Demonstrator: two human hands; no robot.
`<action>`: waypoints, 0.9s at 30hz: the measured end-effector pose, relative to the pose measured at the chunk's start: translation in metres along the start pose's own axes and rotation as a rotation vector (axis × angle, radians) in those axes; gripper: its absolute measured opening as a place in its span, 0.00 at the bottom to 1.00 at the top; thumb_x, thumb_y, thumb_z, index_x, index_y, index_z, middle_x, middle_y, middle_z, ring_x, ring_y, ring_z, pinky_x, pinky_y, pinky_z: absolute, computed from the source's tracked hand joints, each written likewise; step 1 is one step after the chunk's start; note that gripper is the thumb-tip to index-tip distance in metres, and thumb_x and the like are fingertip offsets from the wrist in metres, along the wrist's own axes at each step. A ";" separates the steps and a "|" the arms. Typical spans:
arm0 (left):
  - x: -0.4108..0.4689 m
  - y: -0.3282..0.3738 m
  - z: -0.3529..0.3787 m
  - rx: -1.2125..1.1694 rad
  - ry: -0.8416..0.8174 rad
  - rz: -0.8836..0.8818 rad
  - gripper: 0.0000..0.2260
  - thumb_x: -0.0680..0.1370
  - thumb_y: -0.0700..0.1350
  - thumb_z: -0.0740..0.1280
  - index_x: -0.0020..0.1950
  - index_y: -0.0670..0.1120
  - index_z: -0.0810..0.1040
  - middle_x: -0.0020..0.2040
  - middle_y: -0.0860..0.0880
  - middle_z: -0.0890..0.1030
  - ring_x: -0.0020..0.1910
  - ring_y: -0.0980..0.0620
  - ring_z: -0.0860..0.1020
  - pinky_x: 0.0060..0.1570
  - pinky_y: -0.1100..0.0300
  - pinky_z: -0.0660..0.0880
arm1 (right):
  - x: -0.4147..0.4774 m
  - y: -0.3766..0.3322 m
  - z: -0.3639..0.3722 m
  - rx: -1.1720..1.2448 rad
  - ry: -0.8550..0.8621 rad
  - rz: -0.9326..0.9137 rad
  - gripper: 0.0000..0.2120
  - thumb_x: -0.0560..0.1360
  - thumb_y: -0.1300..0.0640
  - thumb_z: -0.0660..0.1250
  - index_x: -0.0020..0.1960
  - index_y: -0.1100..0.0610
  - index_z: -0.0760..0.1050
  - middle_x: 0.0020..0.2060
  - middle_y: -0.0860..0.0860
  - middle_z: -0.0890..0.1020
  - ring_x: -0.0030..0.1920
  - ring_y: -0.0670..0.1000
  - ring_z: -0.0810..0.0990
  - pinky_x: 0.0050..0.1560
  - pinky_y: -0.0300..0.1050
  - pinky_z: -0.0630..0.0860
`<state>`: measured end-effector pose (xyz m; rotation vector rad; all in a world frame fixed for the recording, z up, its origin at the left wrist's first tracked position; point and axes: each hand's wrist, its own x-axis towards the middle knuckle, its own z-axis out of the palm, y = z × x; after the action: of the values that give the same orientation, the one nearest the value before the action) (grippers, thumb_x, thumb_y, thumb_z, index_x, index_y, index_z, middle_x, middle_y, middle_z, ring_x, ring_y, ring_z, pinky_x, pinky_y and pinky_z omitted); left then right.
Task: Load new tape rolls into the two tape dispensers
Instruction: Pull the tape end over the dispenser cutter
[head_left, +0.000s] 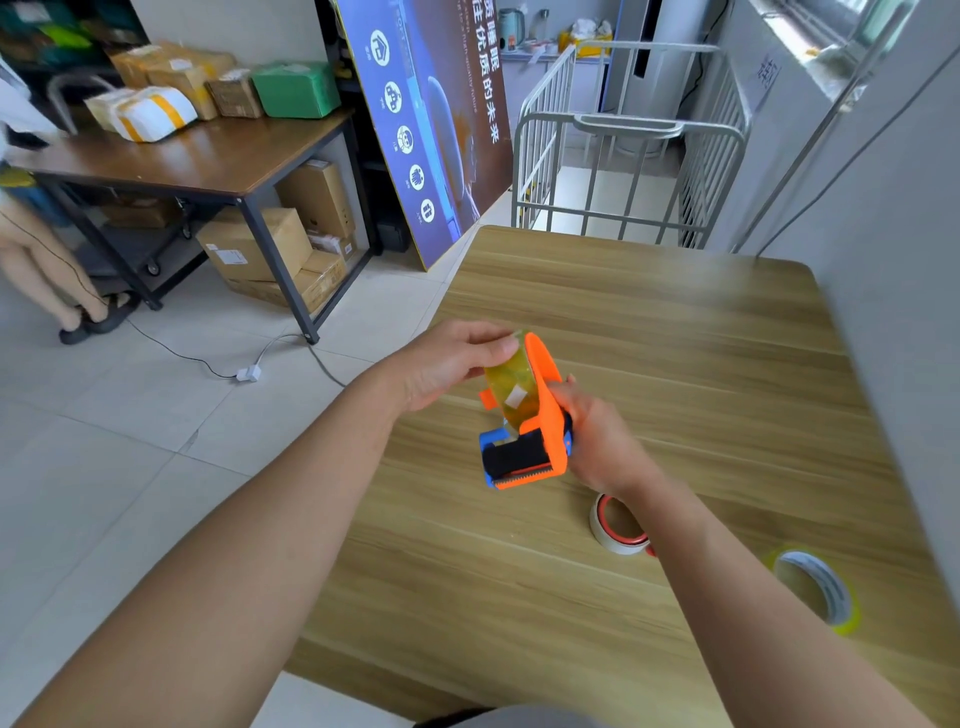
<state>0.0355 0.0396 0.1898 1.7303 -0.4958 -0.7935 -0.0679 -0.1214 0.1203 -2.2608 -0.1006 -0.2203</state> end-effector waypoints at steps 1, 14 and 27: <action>-0.001 -0.001 0.002 0.025 0.028 0.008 0.13 0.76 0.46 0.65 0.60 0.48 0.77 0.59 0.45 0.80 0.61 0.49 0.76 0.68 0.52 0.68 | 0.000 0.000 0.000 0.011 -0.015 0.006 0.08 0.70 0.69 0.68 0.45 0.58 0.78 0.35 0.54 0.82 0.38 0.48 0.79 0.76 0.45 0.53; -0.004 -0.001 0.012 0.141 0.173 0.167 0.21 0.67 0.42 0.75 0.59 0.48 0.76 0.60 0.48 0.79 0.61 0.55 0.75 0.64 0.55 0.71 | -0.007 -0.002 0.000 0.062 0.082 -0.029 0.24 0.69 0.68 0.70 0.40 0.36 0.71 0.32 0.32 0.79 0.40 0.33 0.77 0.73 0.50 0.60; -0.001 -0.011 0.011 0.231 0.196 0.160 0.31 0.62 0.48 0.78 0.63 0.51 0.74 0.64 0.49 0.76 0.66 0.50 0.72 0.68 0.52 0.67 | 0.002 0.008 -0.004 -0.082 0.021 -0.076 0.05 0.69 0.68 0.70 0.41 0.61 0.76 0.34 0.55 0.78 0.37 0.53 0.76 0.74 0.58 0.58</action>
<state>0.0260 0.0358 0.1777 1.9306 -0.6013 -0.4603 -0.0654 -0.1299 0.1170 -2.3374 -0.1695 -0.2936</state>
